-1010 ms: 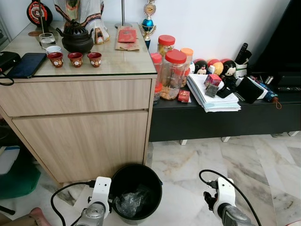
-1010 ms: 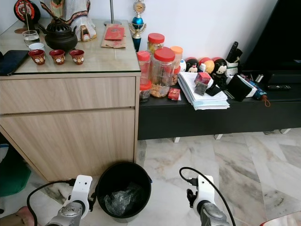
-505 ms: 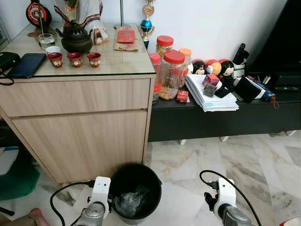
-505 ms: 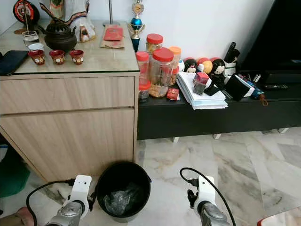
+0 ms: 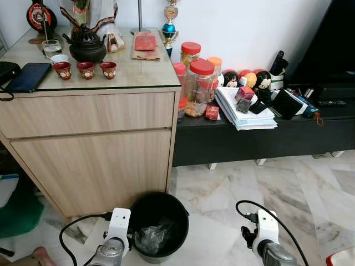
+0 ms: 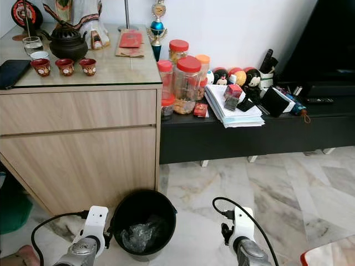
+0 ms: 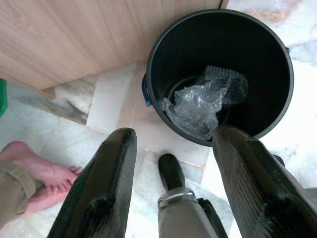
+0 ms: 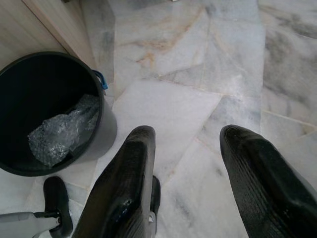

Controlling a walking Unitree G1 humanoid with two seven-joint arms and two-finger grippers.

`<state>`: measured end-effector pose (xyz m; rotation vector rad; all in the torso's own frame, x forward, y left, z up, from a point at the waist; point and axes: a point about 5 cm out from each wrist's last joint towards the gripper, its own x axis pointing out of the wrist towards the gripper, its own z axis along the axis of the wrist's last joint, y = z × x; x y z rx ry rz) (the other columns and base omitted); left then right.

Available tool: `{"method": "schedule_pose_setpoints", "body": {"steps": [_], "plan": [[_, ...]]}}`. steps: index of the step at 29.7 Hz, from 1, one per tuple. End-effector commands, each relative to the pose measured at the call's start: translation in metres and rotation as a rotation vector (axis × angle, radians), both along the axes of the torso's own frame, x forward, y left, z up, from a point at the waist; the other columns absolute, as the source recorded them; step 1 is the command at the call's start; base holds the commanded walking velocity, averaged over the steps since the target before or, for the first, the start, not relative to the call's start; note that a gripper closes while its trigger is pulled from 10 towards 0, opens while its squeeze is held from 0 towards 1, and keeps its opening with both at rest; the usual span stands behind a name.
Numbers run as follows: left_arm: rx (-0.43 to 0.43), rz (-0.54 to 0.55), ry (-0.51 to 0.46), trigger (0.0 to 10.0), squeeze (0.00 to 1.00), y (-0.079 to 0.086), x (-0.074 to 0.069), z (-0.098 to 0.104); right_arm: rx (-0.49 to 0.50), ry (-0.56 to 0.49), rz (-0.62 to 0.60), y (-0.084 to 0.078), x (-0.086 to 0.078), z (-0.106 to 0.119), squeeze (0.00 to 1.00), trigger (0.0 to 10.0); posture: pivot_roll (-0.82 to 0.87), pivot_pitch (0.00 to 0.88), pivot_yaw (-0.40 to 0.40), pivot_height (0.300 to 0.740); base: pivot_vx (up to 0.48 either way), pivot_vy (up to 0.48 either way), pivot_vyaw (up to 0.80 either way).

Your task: Picking trash to rubbish bin

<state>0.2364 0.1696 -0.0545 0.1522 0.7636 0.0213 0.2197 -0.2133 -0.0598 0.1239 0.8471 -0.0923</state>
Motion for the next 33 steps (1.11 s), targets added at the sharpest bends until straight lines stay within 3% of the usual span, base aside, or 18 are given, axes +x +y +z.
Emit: {"method": "schedule_pose_setpoints", "body": {"steps": [1, 33], "plan": [[-0.016, 0.005, -0.012, 10.0, 0.00, -0.0027, 0.0023, 0.0015, -0.002, 0.005, -0.019, -0.0056, -0.0015, 0.0002, 0.00, 10.0, 0.00, 0.006, -0.117, 0.740, 0.000, 0.000, 0.00], [-0.023, 0.013, -0.017, 10.0, 0.00, -0.0042, 0.0036, 0.0022, -0.004, 0.001, -0.011, -0.0069, -0.0005, 0.0012, 0.00, 10.0, 0.00, 0.006, -0.125, 0.740, 0.000, 0.000, 0.00]]}}
